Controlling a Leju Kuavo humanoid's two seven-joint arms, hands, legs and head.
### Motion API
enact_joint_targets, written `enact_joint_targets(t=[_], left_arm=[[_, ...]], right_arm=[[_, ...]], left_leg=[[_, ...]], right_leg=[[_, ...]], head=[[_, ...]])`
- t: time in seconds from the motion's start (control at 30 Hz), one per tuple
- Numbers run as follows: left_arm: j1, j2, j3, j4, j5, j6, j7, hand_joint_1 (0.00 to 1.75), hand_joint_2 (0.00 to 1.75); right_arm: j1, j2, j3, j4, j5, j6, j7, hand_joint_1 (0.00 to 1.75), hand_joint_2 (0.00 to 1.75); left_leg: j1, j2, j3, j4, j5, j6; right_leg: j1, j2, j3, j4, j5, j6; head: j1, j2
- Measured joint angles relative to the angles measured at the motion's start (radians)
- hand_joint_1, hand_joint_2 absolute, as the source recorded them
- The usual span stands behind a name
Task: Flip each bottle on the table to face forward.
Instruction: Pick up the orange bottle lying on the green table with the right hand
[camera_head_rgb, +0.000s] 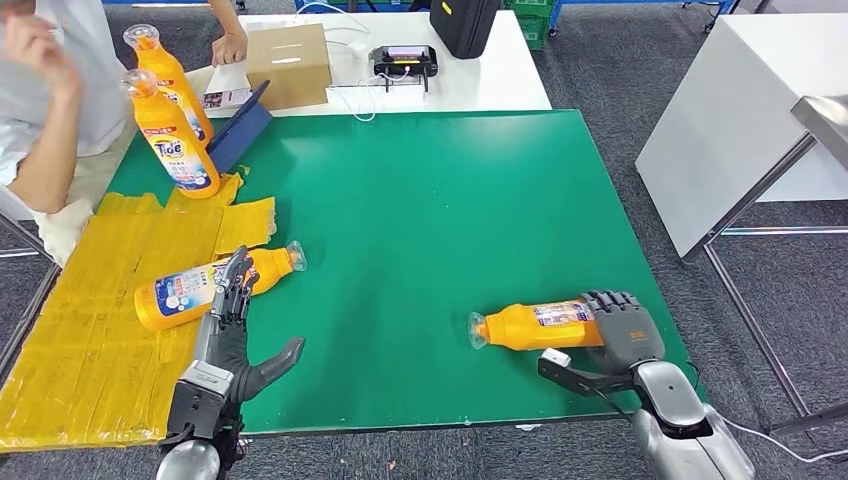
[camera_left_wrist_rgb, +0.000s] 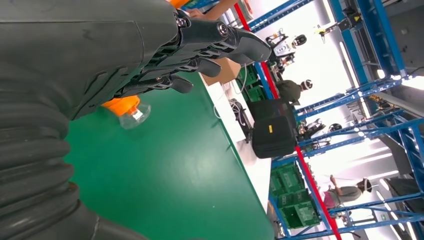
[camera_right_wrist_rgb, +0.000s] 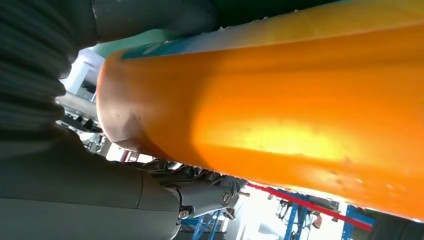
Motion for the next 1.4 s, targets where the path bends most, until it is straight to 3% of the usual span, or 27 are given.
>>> enact_joint_targets(t=[0.17,0.33,0.5,0.73,0.9,1.1,1.2,1.3,1.4], left_arm=[[-0.002,0.000,0.000,0.006,0.001,0.000,-0.004,0.00,1.75],[0.001,-0.001,-0.002,0.007,-0.008,-0.003,-0.002,0.00,1.75],[0.013,-0.003,-0.025,0.005,-0.049,-0.020,0.017,0.00,1.75],[0.001,-0.005,-0.075,0.014,-0.064,-0.031,0.038,0.00,1.75],[-0.008,-0.004,-0.093,0.023,-0.064,-0.030,0.041,0.00,1.75],[-0.014,-0.003,-0.098,0.024,-0.064,-0.030,0.042,0.00,1.75],[-0.022,-0.003,-0.101,0.032,-0.059,-0.030,0.043,0.00,1.75],[-0.040,-0.001,-0.116,0.042,-0.039,-0.037,0.045,0.00,1.75],[-0.068,0.000,-0.136,0.052,-0.006,-0.048,0.045,0.00,1.75]], right_arm=[[-0.013,-0.010,0.014,0.021,-0.042,0.020,-0.022,1.75,1.75],[0.009,0.011,0.004,-0.002,-0.128,-0.080,-0.046,1.75,1.75],[0.092,0.121,-0.050,-0.166,-0.279,-0.282,-0.098,1.75,1.75],[0.140,0.272,-0.095,-0.431,-0.578,-0.430,-0.243,1.75,1.75],[0.154,0.324,-0.108,-0.514,-0.606,-0.437,-0.257,1.75,1.75],[0.163,0.345,-0.114,-0.546,-0.609,-0.437,-0.258,1.75,1.75],[0.163,0.355,-0.117,-0.556,-0.691,-0.426,-0.297,1.75,1.75],[0.158,0.382,-0.107,-0.570,-0.873,-0.349,-0.349,1.75,1.75],[0.132,0.409,-0.067,-0.537,-0.966,-0.221,-0.348,1.75,1.75]], left_leg=[[0.000,0.000,0.000,0.000,0.000,0.000],[0.000,-0.001,-0.001,0.000,0.000,0.000],[0.000,-0.002,-0.006,0.000,0.000,0.000],[0.001,-0.002,-0.008,0.000,0.000,0.000],[0.000,-0.002,-0.008,0.000,0.000,0.000],[0.000,-0.002,-0.008,0.000,0.000,0.000],[0.000,-0.002,-0.008,0.000,0.000,0.000],[0.000,-0.002,-0.009,0.000,0.000,0.000],[0.001,-0.001,-0.009,0.000,0.000,-0.001]], right_leg=[[0.000,0.000,0.000,0.000,0.000,0.000],[0.000,0.000,0.001,0.000,-0.001,0.001],[0.001,0.000,-0.004,0.001,-0.001,0.001],[0.000,-0.001,-0.006,0.001,-0.002,0.000],[0.000,-0.001,-0.006,0.001,-0.002,0.000],[0.000,-0.001,-0.006,0.001,-0.002,0.000],[0.000,-0.001,-0.007,0.001,-0.002,0.000],[0.001,-0.001,-0.007,0.001,-0.002,0.000],[0.001,0.000,-0.007,0.001,-0.001,0.000]], head=[[0.000,0.000],[0.000,0.000],[-0.001,0.000],[0.000,0.000],[0.000,0.000],[0.000,0.000],[0.000,0.000],[0.000,0.000],[0.000,0.000]])
